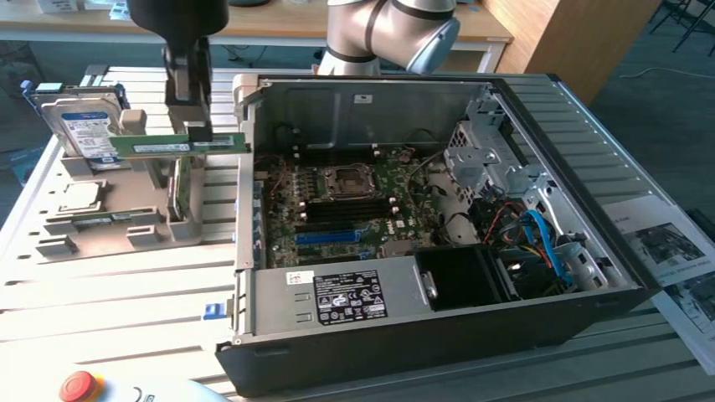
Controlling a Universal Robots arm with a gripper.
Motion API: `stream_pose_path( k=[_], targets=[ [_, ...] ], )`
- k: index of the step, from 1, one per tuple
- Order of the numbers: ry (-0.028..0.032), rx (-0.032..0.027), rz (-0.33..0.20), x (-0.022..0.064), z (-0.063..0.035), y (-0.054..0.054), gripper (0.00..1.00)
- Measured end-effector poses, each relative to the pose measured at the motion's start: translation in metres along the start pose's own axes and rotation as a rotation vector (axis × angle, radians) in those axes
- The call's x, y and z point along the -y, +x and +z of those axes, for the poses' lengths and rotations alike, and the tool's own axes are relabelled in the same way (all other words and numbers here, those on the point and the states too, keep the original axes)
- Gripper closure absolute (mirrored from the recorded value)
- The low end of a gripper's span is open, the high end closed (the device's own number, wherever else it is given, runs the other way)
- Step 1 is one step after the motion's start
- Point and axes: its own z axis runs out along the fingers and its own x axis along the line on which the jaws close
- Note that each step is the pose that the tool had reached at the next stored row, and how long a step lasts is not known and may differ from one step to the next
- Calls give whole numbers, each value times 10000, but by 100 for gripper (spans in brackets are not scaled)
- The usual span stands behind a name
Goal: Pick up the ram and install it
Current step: 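Pick up the ram and move it above insertion slot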
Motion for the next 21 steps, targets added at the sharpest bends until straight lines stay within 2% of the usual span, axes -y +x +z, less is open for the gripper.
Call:
stream_pose_path(
  k=[21],
  targets=[
    [-124, 3, -3, 606, -39, 49, 88]
  ],
)
